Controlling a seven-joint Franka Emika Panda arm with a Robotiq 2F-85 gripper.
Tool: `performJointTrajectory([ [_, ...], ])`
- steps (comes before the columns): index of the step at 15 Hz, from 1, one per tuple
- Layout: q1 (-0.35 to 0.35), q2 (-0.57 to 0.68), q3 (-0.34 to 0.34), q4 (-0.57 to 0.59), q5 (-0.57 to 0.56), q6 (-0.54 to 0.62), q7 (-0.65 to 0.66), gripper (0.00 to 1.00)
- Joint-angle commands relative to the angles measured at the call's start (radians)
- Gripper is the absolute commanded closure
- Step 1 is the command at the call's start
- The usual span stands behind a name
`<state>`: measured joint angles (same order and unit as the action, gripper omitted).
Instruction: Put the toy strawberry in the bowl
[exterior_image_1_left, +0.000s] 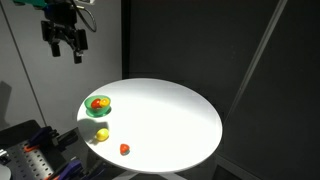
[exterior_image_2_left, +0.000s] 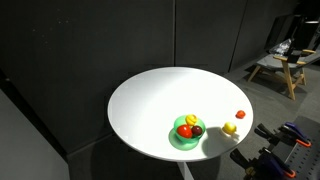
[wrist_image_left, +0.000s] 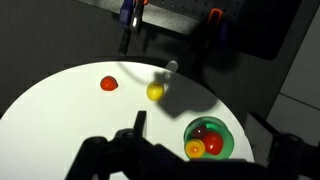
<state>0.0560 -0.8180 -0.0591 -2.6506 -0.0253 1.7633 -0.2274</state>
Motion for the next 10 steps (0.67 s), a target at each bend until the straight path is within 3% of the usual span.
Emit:
performJointTrajectory([
  [1,-0.003,0.054,0.019,0.005,-0.020,0.109,0.020,0.00],
  [6,-0.010,0.133,0.027,-0.005,-0.025,0.293,0.030,0.00],
  [10,-0.031,0.206,0.029,-0.008,-0.038,0.374,0.050,0.00],
])
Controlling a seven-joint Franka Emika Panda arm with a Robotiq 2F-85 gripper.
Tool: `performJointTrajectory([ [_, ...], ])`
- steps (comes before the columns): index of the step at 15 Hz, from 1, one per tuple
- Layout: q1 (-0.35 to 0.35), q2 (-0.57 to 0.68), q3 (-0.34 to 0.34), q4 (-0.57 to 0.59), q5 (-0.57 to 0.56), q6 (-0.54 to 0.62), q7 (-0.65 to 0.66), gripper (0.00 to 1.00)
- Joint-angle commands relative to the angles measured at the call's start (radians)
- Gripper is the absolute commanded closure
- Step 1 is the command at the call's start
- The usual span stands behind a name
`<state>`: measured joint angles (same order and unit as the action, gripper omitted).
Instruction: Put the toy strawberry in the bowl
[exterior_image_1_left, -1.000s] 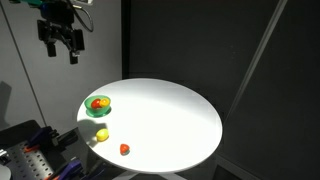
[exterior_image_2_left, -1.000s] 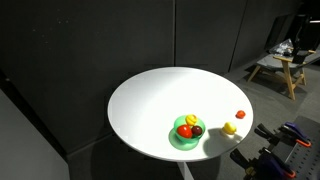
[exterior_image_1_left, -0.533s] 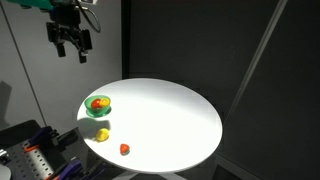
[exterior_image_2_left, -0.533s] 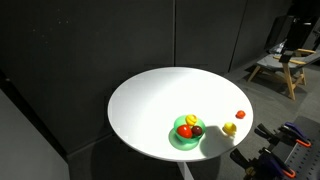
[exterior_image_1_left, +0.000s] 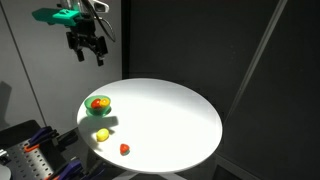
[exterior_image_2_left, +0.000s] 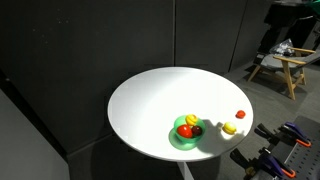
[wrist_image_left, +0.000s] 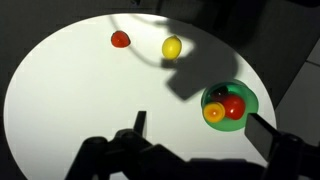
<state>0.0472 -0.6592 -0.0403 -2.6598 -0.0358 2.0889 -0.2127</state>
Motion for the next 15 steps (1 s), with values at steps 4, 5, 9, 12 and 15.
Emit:
performJointTrajectory([
  [4,-0.049,0.125,0.007,-0.001,-0.047,0.119,0.059,0.00],
  [5,-0.054,0.148,0.005,-0.001,-0.048,0.139,0.061,0.00],
  [9,-0.074,0.231,0.006,-0.008,-0.065,0.217,0.067,0.00],
  [12,-0.098,0.298,0.007,-0.011,-0.096,0.263,0.089,0.00],
  [15,-0.125,0.353,0.000,-0.017,-0.132,0.286,0.116,0.00],
])
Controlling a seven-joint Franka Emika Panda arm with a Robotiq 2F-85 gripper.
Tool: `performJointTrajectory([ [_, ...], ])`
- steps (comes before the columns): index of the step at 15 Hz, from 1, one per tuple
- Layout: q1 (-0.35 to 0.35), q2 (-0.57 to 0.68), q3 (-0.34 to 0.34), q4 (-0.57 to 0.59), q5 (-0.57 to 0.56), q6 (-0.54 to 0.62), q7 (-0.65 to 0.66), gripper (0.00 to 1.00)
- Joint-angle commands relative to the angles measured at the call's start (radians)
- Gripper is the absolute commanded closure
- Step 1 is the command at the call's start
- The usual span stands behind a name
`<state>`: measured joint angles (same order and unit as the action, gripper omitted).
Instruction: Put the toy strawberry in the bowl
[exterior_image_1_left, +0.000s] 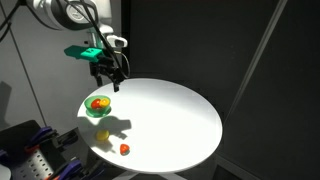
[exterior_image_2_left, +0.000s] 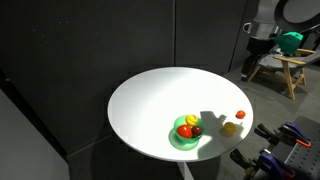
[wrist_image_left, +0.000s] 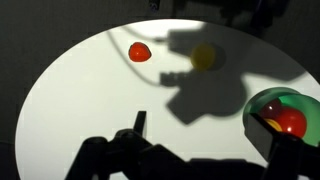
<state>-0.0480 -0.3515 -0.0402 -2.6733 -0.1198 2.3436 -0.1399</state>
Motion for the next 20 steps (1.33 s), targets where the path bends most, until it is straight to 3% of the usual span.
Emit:
performJointTrajectory([
  [1,-0.041,0.061,-0.004,-0.007,-0.062,0.039,0.050,0.00],
  [7,-0.092,0.148,-0.045,-0.020,-0.119,0.092,0.049,0.00],
  [14,-0.101,0.246,-0.105,-0.009,-0.078,0.172,0.012,0.00],
  [20,-0.096,0.255,-0.105,-0.016,-0.087,0.171,0.035,0.00],
])
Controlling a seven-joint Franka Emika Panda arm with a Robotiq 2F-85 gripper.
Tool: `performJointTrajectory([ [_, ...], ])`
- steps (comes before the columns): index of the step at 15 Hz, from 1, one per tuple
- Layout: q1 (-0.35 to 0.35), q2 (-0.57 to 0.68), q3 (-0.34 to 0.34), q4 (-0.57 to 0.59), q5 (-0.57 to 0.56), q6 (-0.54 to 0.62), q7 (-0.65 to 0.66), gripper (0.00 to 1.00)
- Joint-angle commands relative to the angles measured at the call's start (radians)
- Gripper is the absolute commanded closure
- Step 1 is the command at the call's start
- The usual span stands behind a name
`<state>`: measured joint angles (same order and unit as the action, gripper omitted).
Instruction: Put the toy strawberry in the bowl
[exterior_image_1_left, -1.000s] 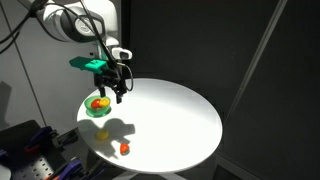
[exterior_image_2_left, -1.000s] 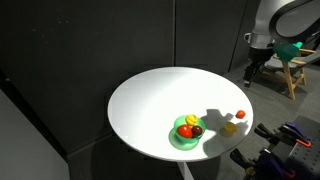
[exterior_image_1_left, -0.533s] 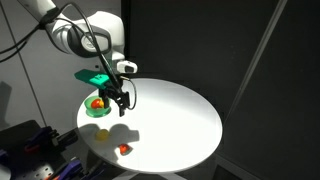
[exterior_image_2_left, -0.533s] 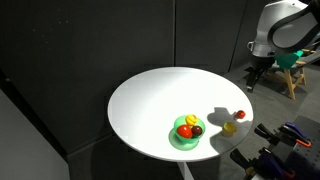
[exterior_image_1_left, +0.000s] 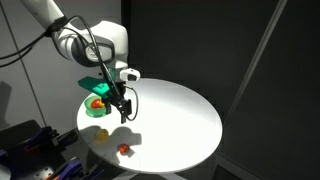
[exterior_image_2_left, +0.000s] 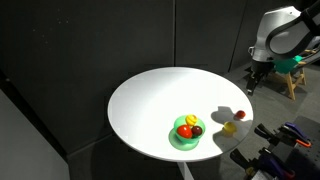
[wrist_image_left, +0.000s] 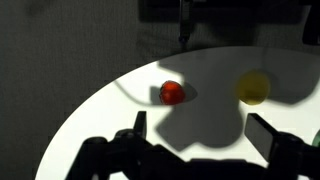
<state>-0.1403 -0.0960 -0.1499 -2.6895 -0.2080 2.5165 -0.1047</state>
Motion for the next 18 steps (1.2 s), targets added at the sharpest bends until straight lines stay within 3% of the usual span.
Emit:
performJointTrajectory([
  [1,-0.004,-0.001,0.004,0.001,0.001,-0.002,0.000,0.00],
  [6,-0.005,0.020,0.003,0.019,0.009,0.014,0.008,0.00],
  [18,-0.004,0.232,0.000,0.144,0.052,0.147,0.015,0.00],
])
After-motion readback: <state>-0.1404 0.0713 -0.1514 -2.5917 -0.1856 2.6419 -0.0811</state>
